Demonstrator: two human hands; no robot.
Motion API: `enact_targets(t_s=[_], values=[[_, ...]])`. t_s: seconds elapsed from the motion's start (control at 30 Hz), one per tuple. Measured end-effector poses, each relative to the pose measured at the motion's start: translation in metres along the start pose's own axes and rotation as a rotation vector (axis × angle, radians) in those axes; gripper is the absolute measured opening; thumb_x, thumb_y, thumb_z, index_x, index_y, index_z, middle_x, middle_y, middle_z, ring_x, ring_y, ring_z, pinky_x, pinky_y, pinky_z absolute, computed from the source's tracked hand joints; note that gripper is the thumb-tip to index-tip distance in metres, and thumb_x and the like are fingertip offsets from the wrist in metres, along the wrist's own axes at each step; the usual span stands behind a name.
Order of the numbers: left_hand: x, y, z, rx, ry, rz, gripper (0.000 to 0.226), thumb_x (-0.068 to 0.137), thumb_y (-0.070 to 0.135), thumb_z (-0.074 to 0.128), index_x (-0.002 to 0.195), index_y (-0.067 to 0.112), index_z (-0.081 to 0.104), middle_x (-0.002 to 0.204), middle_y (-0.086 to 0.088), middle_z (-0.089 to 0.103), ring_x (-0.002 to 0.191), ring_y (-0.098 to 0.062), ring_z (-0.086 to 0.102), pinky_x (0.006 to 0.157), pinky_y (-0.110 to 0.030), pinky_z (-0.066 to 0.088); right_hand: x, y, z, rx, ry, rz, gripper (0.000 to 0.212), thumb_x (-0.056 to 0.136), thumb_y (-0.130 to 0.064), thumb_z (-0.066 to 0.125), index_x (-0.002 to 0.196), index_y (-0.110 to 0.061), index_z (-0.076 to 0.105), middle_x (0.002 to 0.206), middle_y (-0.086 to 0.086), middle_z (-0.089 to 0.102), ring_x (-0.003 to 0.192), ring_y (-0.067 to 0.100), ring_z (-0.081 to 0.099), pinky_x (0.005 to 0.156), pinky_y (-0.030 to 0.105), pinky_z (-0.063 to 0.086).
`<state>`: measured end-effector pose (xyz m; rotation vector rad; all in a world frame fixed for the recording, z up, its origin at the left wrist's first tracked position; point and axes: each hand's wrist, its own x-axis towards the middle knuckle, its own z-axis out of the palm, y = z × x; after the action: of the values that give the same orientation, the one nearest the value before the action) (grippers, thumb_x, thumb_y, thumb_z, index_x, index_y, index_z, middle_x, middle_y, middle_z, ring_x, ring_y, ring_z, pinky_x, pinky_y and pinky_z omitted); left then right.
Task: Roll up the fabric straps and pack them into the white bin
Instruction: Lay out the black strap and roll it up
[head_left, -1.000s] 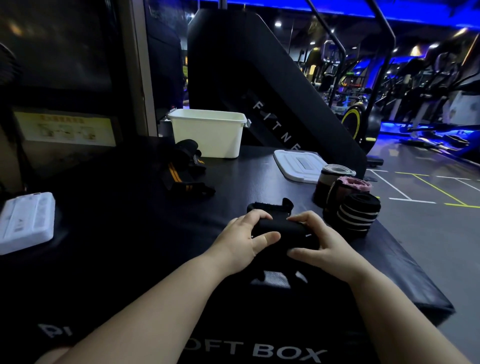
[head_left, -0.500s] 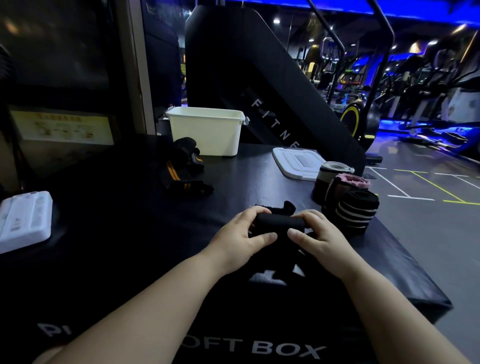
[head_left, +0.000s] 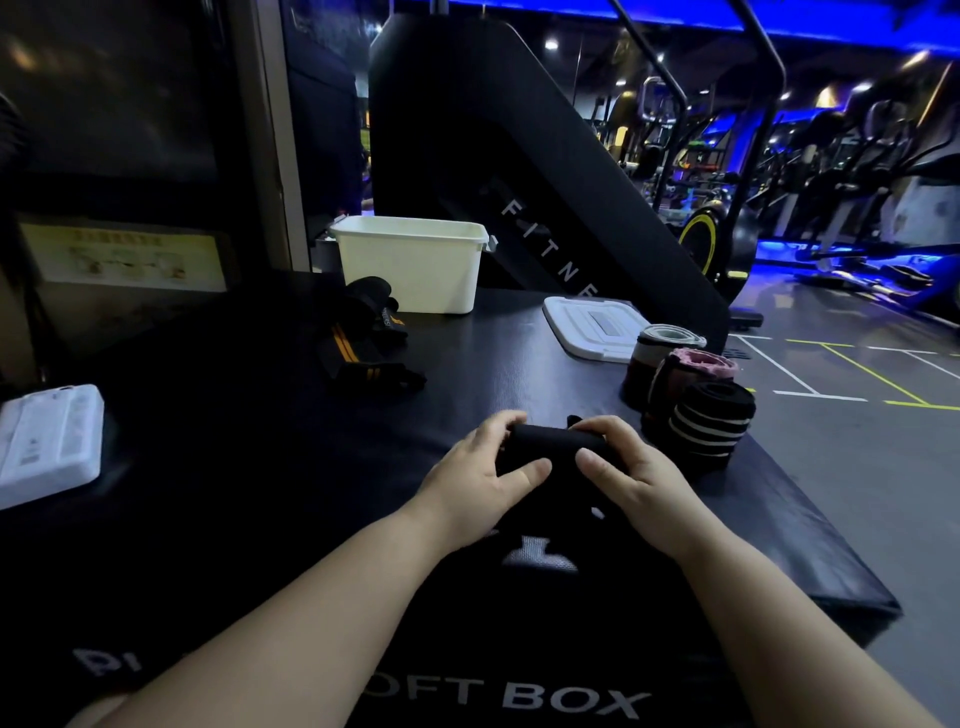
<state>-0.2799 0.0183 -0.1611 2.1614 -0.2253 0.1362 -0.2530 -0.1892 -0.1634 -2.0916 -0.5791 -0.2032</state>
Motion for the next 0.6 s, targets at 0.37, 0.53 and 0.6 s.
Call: enact_targets(t_s=[0.37,0.53,0.6], values=[[0.001,0.007,0.001,0.073,0.007,-0.039,0.040,0.093,0.054,0.049,0.131,0.040,0.047,0.132,0.009,0.051,0.124,-0.014,0.046,0.107,-0.035,0.035,-0.003,-0.005,-0.001,-0.090,0.040,-0.066,0.046,0.070,-0.065,0.058,0.114,-0.053,0.052,0.117,-0.020,0.055,0.096,-0.001,0.056,0.080,0.012,0.043],[-0.003,0.011,-0.002,0.120,-0.016,-0.026,0.057,0.092,0.055,0.052,0.144,0.042,0.033,0.146,0.011,0.040,0.138,-0.011,0.033,0.113,-0.031,0.027,-0.002,0.001,0.001,-0.070,0.059,-0.036,0.036,0.075,-0.063,0.057,0.110,-0.057,0.052,0.111,-0.012,0.062,0.087,0.007,0.061,0.086,0.033,0.052],[-0.005,0.012,-0.003,0.169,-0.058,-0.016,0.074,0.088,0.051,0.060,0.150,0.041,0.021,0.152,0.011,0.034,0.142,-0.010,0.026,0.115,-0.029,0.023,-0.001,0.001,0.001,-0.069,0.076,-0.021,0.032,0.076,-0.063,0.056,0.107,-0.058,0.053,0.109,-0.012,0.063,0.090,0.006,0.062,0.087,0.032,0.051]])
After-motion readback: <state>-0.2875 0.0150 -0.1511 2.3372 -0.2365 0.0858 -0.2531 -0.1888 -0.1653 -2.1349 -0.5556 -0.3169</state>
